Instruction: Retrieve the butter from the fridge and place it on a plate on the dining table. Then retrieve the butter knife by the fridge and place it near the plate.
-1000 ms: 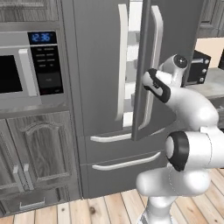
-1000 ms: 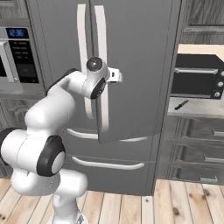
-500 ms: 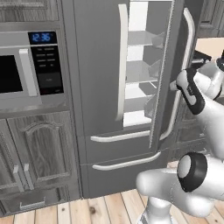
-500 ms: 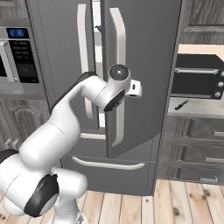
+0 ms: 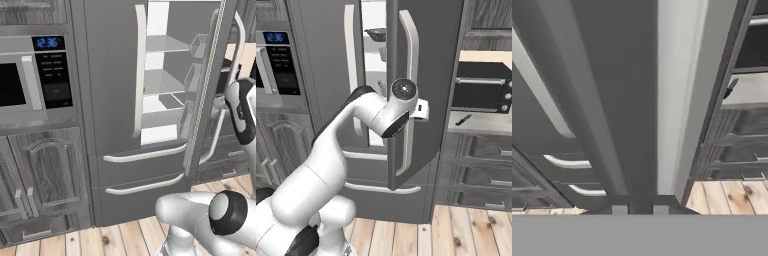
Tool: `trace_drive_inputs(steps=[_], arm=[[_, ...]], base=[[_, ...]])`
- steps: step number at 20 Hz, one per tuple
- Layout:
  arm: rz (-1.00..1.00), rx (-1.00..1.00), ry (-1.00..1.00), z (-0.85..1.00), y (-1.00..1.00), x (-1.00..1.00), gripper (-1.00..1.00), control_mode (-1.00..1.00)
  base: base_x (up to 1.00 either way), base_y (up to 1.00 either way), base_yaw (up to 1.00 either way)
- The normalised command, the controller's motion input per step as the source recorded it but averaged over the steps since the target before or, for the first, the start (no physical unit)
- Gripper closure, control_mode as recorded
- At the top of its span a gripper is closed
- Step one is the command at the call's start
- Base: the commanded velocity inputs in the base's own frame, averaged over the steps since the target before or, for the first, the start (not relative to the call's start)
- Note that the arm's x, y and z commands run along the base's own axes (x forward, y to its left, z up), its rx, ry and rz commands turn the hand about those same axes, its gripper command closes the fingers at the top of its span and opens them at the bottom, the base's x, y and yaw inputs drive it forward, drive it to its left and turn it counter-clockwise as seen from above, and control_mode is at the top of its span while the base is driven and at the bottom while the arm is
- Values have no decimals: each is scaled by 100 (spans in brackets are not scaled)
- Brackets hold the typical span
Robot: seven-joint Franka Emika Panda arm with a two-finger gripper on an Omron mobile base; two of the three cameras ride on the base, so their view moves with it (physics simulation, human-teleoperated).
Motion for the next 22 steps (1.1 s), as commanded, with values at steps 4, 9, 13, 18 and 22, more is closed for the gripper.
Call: trace_drive_inputs(steps=[4,9,13,18,22], arm=[[0,-5,-4,16,6,-30,-100,-100],[-7,-24,-1,34,44,-23,-100,-100],[-16,-46,6,5,46,0,-100,-100],[-11,-47,24,0,82,21,-100,-100],[-6,-28,28,0,66,48,-100,-100]], base=[[0,0,0],[0,0,0],[0,0,0],[0,0,0],[0,0,0]])
